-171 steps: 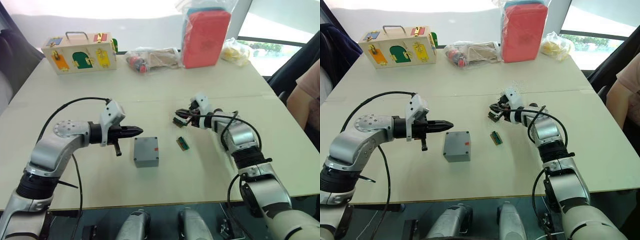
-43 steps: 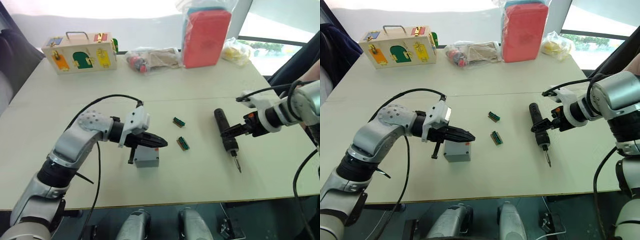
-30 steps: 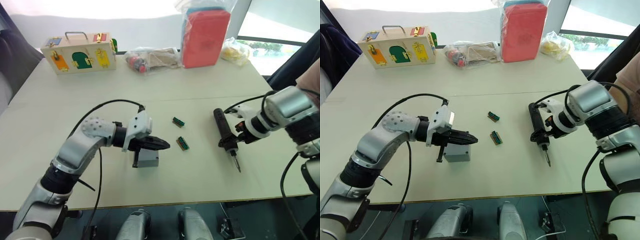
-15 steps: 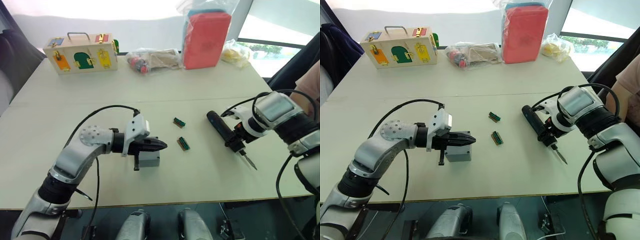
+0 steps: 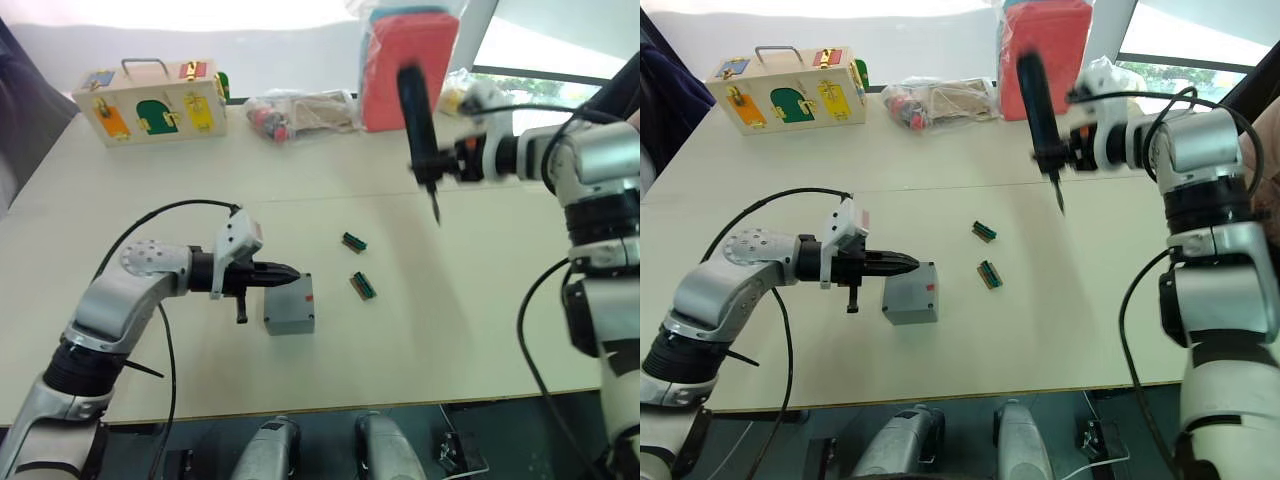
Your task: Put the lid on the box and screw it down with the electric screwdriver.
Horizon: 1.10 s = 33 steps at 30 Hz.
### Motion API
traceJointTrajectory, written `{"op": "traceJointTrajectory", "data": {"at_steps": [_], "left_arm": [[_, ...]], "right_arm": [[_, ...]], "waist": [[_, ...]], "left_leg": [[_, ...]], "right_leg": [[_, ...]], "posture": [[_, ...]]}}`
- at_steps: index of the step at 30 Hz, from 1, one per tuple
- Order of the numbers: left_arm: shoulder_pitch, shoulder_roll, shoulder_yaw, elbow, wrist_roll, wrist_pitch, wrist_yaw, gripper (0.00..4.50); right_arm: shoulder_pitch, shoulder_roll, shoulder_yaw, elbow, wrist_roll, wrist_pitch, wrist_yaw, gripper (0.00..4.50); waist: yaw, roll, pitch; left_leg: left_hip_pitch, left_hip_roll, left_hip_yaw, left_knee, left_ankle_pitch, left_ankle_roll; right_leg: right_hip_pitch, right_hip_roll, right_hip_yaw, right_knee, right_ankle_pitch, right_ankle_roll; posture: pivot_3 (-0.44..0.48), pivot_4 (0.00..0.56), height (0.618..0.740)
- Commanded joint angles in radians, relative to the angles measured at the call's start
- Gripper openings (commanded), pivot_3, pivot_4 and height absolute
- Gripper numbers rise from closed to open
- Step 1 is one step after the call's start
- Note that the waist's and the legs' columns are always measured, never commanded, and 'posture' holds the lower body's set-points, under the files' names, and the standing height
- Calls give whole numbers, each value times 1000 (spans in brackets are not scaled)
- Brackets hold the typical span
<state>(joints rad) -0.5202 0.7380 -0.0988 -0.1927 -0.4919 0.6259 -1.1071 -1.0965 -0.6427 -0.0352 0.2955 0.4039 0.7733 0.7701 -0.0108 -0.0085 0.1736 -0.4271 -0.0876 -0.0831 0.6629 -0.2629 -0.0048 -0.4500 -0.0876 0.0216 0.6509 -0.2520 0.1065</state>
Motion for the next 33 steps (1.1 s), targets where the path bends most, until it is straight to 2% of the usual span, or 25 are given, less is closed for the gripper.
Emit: {"op": "traceJointTrajectory", "data": {"at_steps": [1, 4, 8, 11, 18, 26, 33], "left_arm": [[-21, 7, 13, 7, -6, 19, -2, 0], [-16, 10, 1, -2, 4, 32, 2, 0], [6, 16, 0, -41, 10, 54, 26, 0], [22, 9, -8, -63, 18, 65, 50, 0], [77, 24, -71, -75, 82, 28, 46, 0], [101, 32, -81, -69, 104, -1, 38, 0], [73, 25, -76, -101, 85, 53, 55, 0]], "right_arm": [[142, 126, -161, -325, 198, 34, -79, 1771], [258, 264, -202, -503, 323, 54, -148, 1771], [418, 379, -81, -651, 269, -38, -204, 1771], [498, 430, 4, -686, 228, -104, -207, 1771], [570, 436, 111, -668, 139, -202, -192, 1771], [584, 429, 146, -626, 87, -243, -191, 1771], [602, 415, 159, -582, 40, -264, -183, 1771]], "waist": [[2, 0, 0], [0, 0, 0], [-2, 0, 0], [-7, 0, 0], [-4, 0, -1], [-4, 0, -1], [-4, 0, -1]], "left_leg": [[0, 0, -1, 1, 0, 0], [1, -2, -1, 4, 0, 1], [1, -3, -2, 4, 0, 1], [2, -2, -2, 3, 0, 1], [3, -2, -1, 3, 0, 1], [6, -2, -1, 2, 0, 1], [7, -2, -1, 2, 0, 1]], "right_leg": [[1, 0, 0, 0, 0, 0], [5, 0, 0, 0, 0, 0], [4, 0, 0, 0, 0, 0], [4, 0, 0, 1, 0, 0], [4, 1, 0, 1, 0, 0], [7, 1, 0, 1, 0, 0], [7, 1, 0, 1, 0, 0]], "posture": [[0, 150, 740], [0, 150, 740], [0, 150, 740], [0, 150, 740], [0, 150, 740], [0, 150, 740], [0, 150, 740]]}}
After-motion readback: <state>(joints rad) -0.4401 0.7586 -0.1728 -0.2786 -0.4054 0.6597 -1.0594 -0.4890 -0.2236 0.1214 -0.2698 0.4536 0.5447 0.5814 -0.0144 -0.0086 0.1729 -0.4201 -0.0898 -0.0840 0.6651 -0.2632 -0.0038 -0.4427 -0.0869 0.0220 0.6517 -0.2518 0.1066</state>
